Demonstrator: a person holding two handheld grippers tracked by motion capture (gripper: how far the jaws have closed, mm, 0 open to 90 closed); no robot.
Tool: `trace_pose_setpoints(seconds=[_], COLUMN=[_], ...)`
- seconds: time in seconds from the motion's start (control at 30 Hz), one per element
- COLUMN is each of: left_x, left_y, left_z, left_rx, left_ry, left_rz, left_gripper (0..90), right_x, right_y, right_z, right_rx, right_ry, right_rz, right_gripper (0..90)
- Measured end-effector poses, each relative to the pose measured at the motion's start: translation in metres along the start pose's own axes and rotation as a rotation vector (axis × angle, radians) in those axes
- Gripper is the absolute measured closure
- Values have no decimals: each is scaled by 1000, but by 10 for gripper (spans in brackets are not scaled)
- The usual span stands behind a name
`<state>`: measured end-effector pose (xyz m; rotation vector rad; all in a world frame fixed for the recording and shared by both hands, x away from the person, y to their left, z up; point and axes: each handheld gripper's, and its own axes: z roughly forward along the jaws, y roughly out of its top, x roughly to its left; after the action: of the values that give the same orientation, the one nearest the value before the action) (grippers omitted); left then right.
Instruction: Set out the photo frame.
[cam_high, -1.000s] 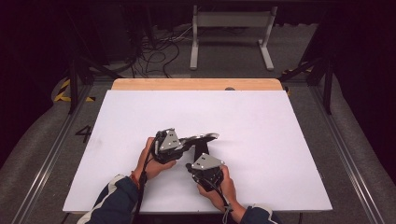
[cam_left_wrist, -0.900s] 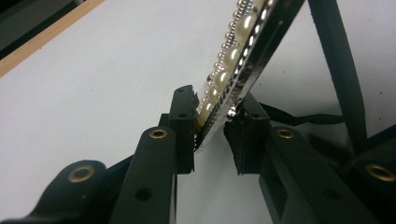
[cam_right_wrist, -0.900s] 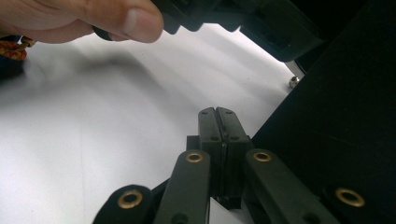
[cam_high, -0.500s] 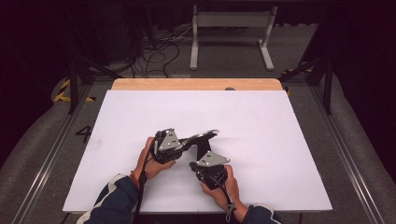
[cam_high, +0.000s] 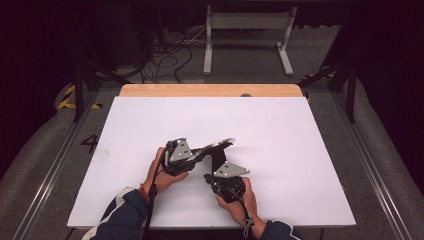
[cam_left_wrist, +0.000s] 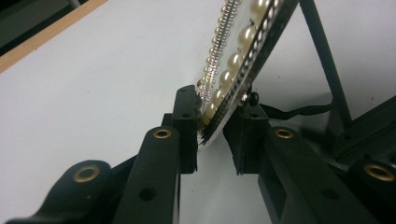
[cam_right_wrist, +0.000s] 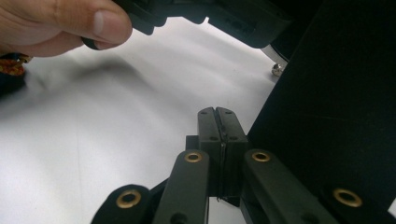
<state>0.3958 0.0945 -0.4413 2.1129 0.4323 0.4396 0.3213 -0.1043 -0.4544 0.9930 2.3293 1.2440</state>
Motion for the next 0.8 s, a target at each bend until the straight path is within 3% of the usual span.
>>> trace_pose_setpoints(seconds=[0.27, 0.47, 0.8], left_x=[-2, -1, -3], left_y=[-1, -2, -1], left_z=[8, 5, 2], left_rx=[42, 36, 52], left_ry=[3, 15, 31], left_rz=[9, 3, 36], left_gripper=[684, 760, 777], right_x=[1, 1, -3], right_y=[-1, -1, -2], right_z=[-2, -3, -4], right_rx=[-1, 6, 10], right_ry=[-9, -18, -12], right_rz=[-8, -11, -3], right_gripper=[900, 900, 900])
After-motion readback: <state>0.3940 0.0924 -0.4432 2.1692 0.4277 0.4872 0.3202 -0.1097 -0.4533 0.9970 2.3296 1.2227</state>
